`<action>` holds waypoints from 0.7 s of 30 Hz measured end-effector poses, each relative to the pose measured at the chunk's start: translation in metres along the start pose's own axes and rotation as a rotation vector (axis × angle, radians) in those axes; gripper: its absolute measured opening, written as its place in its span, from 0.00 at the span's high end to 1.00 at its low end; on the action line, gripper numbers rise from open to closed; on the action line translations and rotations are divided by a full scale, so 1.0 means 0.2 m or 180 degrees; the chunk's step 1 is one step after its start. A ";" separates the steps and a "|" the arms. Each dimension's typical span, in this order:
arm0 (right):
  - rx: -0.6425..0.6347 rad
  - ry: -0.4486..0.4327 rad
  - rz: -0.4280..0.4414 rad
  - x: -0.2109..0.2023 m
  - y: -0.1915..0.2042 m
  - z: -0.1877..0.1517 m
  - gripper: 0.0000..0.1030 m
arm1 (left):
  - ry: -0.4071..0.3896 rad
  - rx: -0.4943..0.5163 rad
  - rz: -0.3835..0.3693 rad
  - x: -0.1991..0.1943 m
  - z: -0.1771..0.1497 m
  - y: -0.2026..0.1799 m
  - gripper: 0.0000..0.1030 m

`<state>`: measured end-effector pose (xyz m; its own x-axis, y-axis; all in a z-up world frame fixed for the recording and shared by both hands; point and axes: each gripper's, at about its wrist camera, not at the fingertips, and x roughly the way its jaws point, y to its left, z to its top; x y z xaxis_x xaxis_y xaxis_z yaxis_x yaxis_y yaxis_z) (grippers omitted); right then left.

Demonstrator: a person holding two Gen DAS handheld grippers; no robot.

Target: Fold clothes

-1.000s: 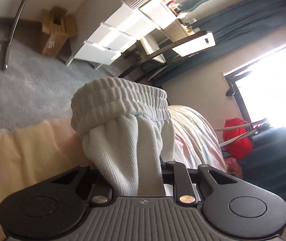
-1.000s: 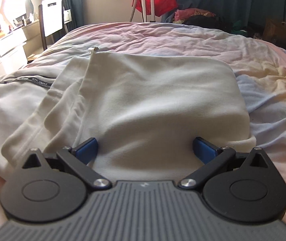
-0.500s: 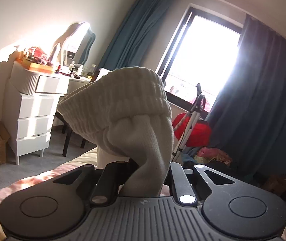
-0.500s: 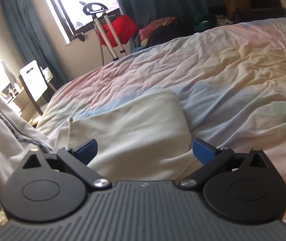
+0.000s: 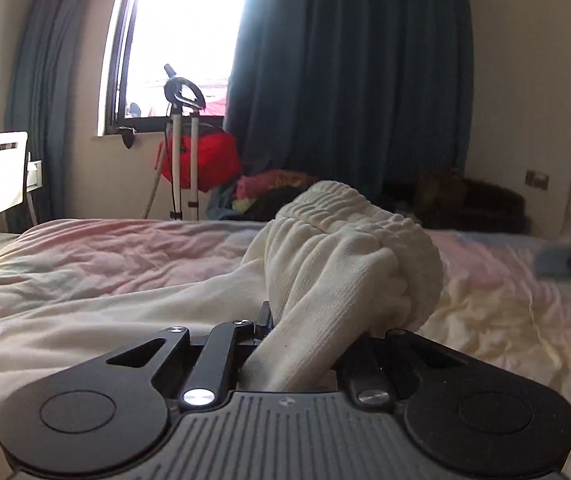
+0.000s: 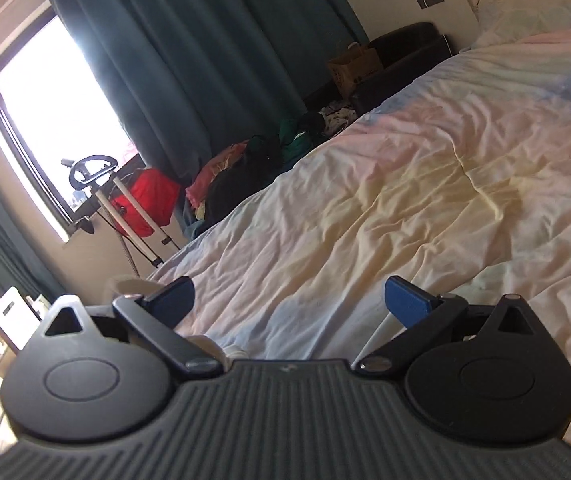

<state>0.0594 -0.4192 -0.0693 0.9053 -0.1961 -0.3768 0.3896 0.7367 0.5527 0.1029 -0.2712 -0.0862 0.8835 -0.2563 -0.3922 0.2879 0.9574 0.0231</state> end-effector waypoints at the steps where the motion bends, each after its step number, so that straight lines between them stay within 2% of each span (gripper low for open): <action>1: 0.0008 0.0029 0.0021 0.02 -0.01 0.00 0.00 | 0.0016 0.0081 -0.0001 0.03 -0.05 0.00 0.86; 4: 0.0029 0.0115 0.0083 0.08 -0.02 -0.01 0.00 | -0.0013 0.0254 0.0008 0.07 -0.11 0.01 0.80; 5: 0.0050 0.0160 0.0129 0.10 -0.01 -0.02 0.00 | 0.0018 0.0291 -0.0001 0.09 -0.11 0.04 0.73; 6: 0.0086 0.0199 0.0179 0.11 -0.01 -0.03 0.00 | 0.0094 0.0322 0.0002 0.10 -0.11 0.08 0.61; 7: 0.0121 0.0239 0.0229 0.12 -0.01 -0.03 0.00 | 0.0179 0.0352 0.0010 0.11 -0.11 0.13 0.53; 9: 0.0168 0.0312 0.0318 0.13 0.00 -0.05 0.00 | 0.0348 0.0413 0.0026 0.13 -0.11 0.24 0.27; 10: 0.0188 0.0346 0.0353 0.14 0.00 -0.05 0.00 | 0.0398 0.0432 -0.0072 0.12 -0.11 0.30 0.22; 12: 0.0373 0.0418 0.0485 0.14 -0.03 -0.06 0.00 | 0.0504 0.0465 -0.0284 0.05 -0.13 0.42 0.20; 15: 0.0650 0.0544 0.0673 0.14 -0.06 -0.08 0.00 | 0.0729 0.0481 -0.0308 -0.04 -0.15 0.54 0.20; 17: 0.0704 0.0615 0.0694 0.14 -0.06 -0.09 0.00 | 0.0788 0.0438 -0.0349 -0.13 -0.16 0.64 0.20; 21: 0.0725 0.0773 0.0665 0.11 -0.06 -0.13 0.00 | 0.0840 0.0378 -0.0239 -0.24 -0.15 0.83 0.20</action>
<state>0.0710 -0.4155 -0.1032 0.9134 0.1217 -0.3885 0.2535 0.5766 0.7767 0.0972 -0.0955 -0.0917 0.7359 -0.2674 -0.6221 0.4038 0.9108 0.0862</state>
